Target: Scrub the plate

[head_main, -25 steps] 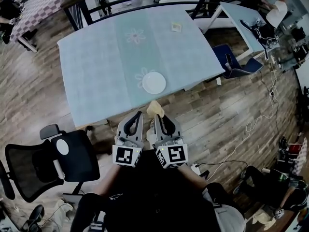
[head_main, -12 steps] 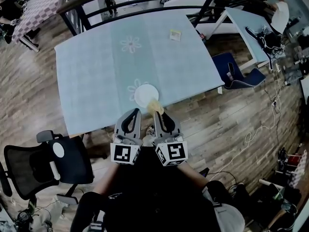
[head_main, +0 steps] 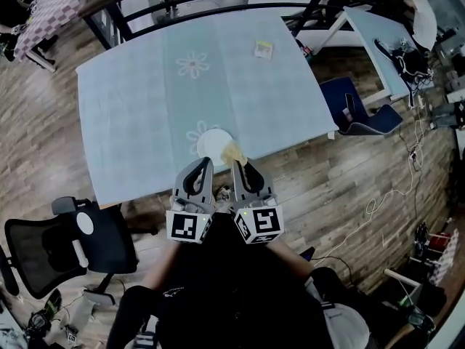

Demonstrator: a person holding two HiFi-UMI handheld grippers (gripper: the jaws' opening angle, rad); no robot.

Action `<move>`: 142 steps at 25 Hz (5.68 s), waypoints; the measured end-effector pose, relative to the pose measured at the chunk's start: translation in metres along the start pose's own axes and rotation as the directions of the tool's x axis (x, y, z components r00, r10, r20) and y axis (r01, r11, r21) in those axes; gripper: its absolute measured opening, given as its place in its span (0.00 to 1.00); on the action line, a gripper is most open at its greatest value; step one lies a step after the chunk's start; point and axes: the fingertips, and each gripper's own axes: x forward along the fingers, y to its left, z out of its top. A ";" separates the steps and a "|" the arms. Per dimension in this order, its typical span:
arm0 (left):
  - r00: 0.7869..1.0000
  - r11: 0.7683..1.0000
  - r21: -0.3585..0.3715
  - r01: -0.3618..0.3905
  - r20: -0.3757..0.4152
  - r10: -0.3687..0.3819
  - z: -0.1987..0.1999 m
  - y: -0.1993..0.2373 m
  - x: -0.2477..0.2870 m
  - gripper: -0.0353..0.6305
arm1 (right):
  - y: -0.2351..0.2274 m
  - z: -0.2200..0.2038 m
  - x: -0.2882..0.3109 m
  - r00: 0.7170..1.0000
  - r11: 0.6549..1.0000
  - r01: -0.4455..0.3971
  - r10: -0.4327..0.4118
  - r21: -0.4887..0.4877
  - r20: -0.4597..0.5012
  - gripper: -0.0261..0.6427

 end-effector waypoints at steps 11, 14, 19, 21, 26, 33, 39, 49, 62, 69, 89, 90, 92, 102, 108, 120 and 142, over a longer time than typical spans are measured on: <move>0.994 0.994 -0.045 0.096 -0.040 -0.098 -0.001 0.035 0.055 0.07 | -0.011 0.006 0.052 0.996 0.998 0.063 -0.063 -0.002 -0.070 0.12; 0.993 0.993 -0.050 0.108 -0.042 -0.111 0.000 0.049 0.066 0.07 | -0.009 0.005 0.068 0.993 0.997 0.075 -0.075 -0.002 -0.093 0.12; 0.985 0.988 -0.047 0.147 -0.081 -0.150 -0.013 0.064 0.077 0.07 | -0.011 -0.005 0.087 0.987 0.995 0.102 -0.100 0.010 -0.125 0.12; 0.981 0.985 -0.044 0.166 -0.092 -0.170 -0.019 0.068 0.081 0.07 | -0.015 -0.010 0.095 0.984 0.993 0.113 -0.110 0.018 -0.137 0.12; 0.975 0.982 -0.055 0.181 -0.122 -0.186 -0.033 0.078 0.086 0.07 | -0.027 -0.032 0.113 0.969 0.984 0.155 -0.136 0.082 -0.205 0.12; 0.965 0.980 -0.056 0.191 -0.174 -0.198 -0.054 0.088 0.093 0.07 | -0.045 -0.081 0.134 0.930 0.975 0.204 -0.164 0.092 -0.328 0.12; 0.967 0.985 -0.044 0.166 -0.187 -0.172 -0.060 0.097 0.100 0.07 | -0.056 -0.132 0.149 0.887 0.974 0.200 -0.133 0.107 -0.443 0.12; 0.977 0.993 -0.028 0.118 -0.178 -0.121 -0.057 0.106 0.097 0.07 | -0.052 -0.207 0.177 0.795 0.972 0.164 -0.031 0.165 -0.606 0.12; 0.986 0.999 -0.040 0.016 -0.167 -0.022 -0.053 0.122 0.082 0.07 | -0.039 -0.248 0.189 0.719 0.983 0.101 0.035 0.155 -0.694 0.12; 0.986 0.999 -0.029 0.020 -0.165 -0.025 -0.051 0.121 0.086 0.07 | -0.051 -0.257 0.191 0.714 0.983 0.130 -0.005 0.126 -0.700 0.12; 0.976 0.996 -0.028 0.088 -0.197 -0.092 -0.059 0.105 0.091 0.07 | -0.084 -0.262 0.173 0.706 0.962 0.251 -0.103 0.112 -0.700 0.12; 0.975 0.995 -0.030 0.092 -0.199 -0.096 -0.060 0.104 0.092 0.07 | -0.086 -0.262 0.171 0.705 0.959 0.261 -0.110 0.112 -0.700 0.12; 0.974 0.994 -0.031 0.100 -0.199 -0.104 -0.061 0.103 0.091 0.07 | -0.091 -0.263 0.168 0.704 0.953 0.281 -0.126 0.111 -0.699 0.12; 0.965 0.986 -0.028 0.162 -0.203 -0.165 -0.065 0.091 0.089 0.07 | -0.114 -0.260 0.148 0.704 0.918 0.384 -0.223 0.098 -0.675 0.12; 0.959 0.979 -0.024 0.201 -0.198 -0.202 -0.065 0.079 0.088 0.07 | -0.124 -0.258 0.134 0.698 0.897 0.433 -0.270 0.090 -0.663 0.12; 0.952 0.967 -0.021 0.255 -0.172 -0.255 -0.064 0.060 0.087 0.07 | -0.140 -0.241 0.101 0.682 0.856 0.514 -0.372 0.051 -0.630 0.12; 0.987 0.997 0.018 0.076 -0.147 -0.073 -0.050 0.097 0.050 0.07 | -0.034 -0.229 0.158 0.800 0.968 0.147 0.006 0.205 -0.600 0.12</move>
